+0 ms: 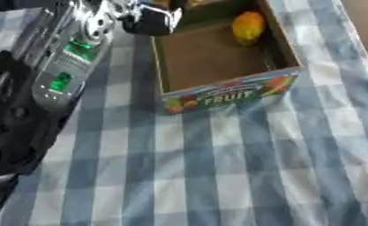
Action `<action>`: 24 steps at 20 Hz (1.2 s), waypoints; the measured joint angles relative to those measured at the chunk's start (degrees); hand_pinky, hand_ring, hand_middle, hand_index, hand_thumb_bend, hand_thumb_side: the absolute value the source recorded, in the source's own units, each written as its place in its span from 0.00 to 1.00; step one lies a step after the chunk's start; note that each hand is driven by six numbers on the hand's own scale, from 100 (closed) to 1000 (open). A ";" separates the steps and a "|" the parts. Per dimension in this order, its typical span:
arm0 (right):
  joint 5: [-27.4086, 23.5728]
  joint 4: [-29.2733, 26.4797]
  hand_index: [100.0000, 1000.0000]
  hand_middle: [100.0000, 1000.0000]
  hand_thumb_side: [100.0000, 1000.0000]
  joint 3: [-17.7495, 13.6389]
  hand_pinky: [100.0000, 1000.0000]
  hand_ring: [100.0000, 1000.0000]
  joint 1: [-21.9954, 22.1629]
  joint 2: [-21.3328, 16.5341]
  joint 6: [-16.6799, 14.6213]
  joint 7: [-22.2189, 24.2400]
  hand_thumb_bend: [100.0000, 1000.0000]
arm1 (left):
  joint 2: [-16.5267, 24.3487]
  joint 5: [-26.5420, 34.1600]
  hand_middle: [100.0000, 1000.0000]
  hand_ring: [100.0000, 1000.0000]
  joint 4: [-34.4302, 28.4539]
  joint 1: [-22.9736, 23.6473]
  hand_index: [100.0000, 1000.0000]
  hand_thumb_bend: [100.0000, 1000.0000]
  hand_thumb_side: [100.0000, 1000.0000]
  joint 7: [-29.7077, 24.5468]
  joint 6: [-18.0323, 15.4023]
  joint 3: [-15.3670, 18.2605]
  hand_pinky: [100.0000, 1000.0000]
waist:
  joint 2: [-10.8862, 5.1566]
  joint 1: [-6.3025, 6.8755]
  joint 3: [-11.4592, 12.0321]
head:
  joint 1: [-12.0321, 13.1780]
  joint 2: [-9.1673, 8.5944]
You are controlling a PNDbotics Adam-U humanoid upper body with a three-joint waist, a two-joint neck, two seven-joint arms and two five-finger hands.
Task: Pick up objects on the table and place them in the box.
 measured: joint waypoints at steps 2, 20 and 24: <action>-0.05 0.00 0.79 0.69 0.50 0.26 0.84 0.93 -0.25 0.01 -0.08 0.08 0.00 | -1.24 -0.73 0.66 0.76 1.98 0.08 0.51 0.00 0.00 0.29 -0.29 -0.57 0.73 | 0.00 -0.04 -0.07 | -0.26 -0.01; -0.57 0.00 0.79 0.69 0.50 0.67 0.84 0.93 -0.40 0.03 0.21 1.37 0.00 | -3.22 -4.86 0.86 0.92 7.61 1.88 0.92 0.39 0.11 0.46 0.31 -1.50 0.86 | 0.00 0.03 -0.30 | -1.19 -0.47; -0.58 0.00 0.79 0.69 0.50 0.73 0.84 0.93 -0.37 0.03 0.25 1.40 0.00 | -3.13 -4.46 0.86 0.92 6.05 1.95 0.91 0.33 0.08 1.72 1.29 -0.69 0.85 | -0.01 0.05 -0.12 | -1.21 -0.47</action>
